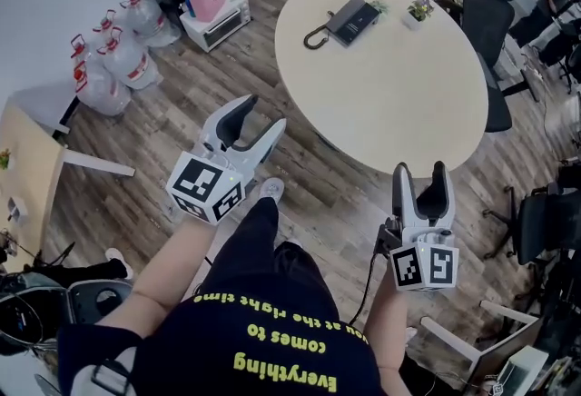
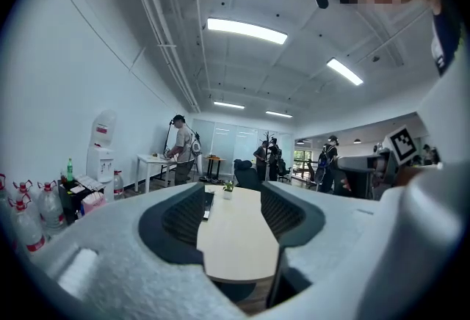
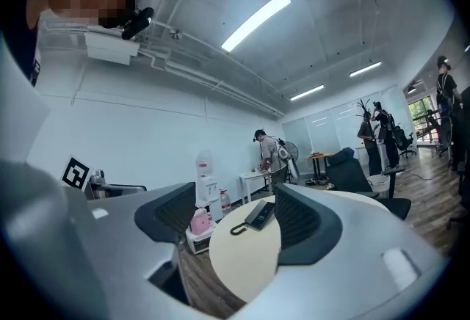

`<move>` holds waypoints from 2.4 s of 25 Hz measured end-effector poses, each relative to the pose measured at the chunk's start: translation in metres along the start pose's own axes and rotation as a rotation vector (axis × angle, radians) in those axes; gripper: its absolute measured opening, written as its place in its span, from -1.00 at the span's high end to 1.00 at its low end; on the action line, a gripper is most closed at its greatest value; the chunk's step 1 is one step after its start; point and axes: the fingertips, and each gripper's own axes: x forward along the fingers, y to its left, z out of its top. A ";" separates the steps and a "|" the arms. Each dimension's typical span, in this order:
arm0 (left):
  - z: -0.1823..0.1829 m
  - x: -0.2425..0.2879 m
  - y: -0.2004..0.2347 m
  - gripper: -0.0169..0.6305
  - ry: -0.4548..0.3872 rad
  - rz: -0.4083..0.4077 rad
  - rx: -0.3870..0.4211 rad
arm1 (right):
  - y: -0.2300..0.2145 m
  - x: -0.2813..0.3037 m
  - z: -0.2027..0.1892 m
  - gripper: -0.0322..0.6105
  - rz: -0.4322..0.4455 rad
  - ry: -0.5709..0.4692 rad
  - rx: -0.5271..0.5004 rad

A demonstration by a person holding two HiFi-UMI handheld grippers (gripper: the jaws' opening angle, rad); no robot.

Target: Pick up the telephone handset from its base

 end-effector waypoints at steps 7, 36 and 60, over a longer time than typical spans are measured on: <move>0.022 0.081 0.074 0.18 -0.004 -0.059 0.026 | -0.007 0.099 0.007 -0.15 -0.045 -0.008 -0.019; 0.041 0.318 0.156 0.15 0.025 -0.060 0.010 | -0.126 0.293 0.018 -0.22 -0.035 0.005 0.030; -0.058 0.467 0.195 0.08 0.247 -0.225 -0.009 | -0.164 0.376 -0.027 -0.09 -0.128 0.038 0.090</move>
